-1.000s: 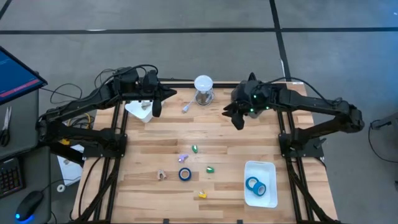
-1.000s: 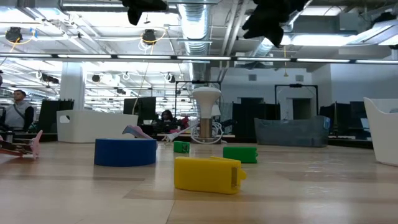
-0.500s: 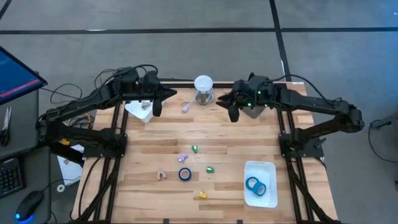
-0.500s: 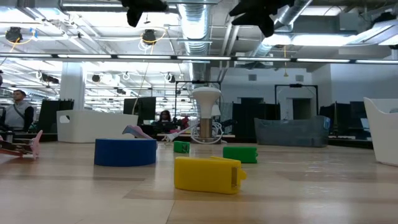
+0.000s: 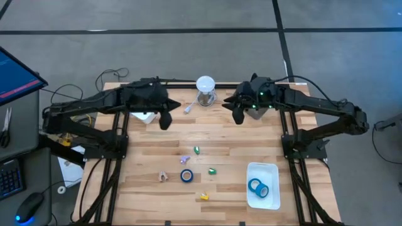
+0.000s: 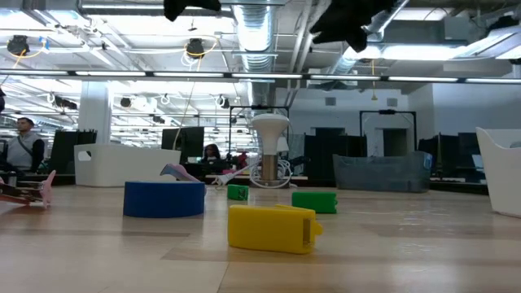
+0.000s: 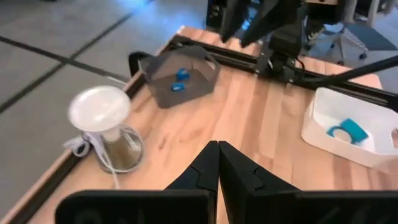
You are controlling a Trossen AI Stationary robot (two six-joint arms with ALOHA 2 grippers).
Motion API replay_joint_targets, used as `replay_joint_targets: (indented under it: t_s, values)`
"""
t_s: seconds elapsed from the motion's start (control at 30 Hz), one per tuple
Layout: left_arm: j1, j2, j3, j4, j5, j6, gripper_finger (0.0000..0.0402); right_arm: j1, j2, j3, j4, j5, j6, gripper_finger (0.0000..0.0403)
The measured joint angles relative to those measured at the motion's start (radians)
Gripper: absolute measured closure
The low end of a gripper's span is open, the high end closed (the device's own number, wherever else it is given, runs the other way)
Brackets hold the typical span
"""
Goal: Pick and place Stapler, Stapler remover, tape
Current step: Put the purple staple remover into the top white bin
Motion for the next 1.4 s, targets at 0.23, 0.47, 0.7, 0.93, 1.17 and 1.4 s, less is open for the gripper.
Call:
replay_joint_targets:
  t_s: [0.23,0.47,0.7,0.93,1.17,1.4]
  values:
    - [-0.080,0.172,0.027,-0.011,0.017,-0.039,0.0399,-0.035,-0.091,0.000,-0.063,-0.003,-0.052,0.0284]
    - [-0.132,0.277,0.027,-0.008,0.035,-0.150,0.0399,-0.077,-0.240,0.000,-0.080,-0.002,-0.082,0.0284]
    - [-0.176,0.343,0.027,-0.029,0.039,-0.346,0.0399,-0.118,-0.348,0.000,-0.163,-0.003,-0.083,0.0284]
    - [-0.216,0.452,0.027,-0.107,0.095,-0.479,0.0399,-0.155,-0.385,0.000,-0.247,-0.003,-0.084,0.0284]
    - [-0.226,0.555,0.027,-0.128,0.170,-0.536,0.0398,-0.175,-0.381,0.000,-0.318,-0.003,-0.128,0.0284]
    - [-0.225,0.625,0.027,-0.142,0.225,-0.546,0.0354,-0.175,-0.375,0.000,-0.335,-0.003,-0.142,0.0284]
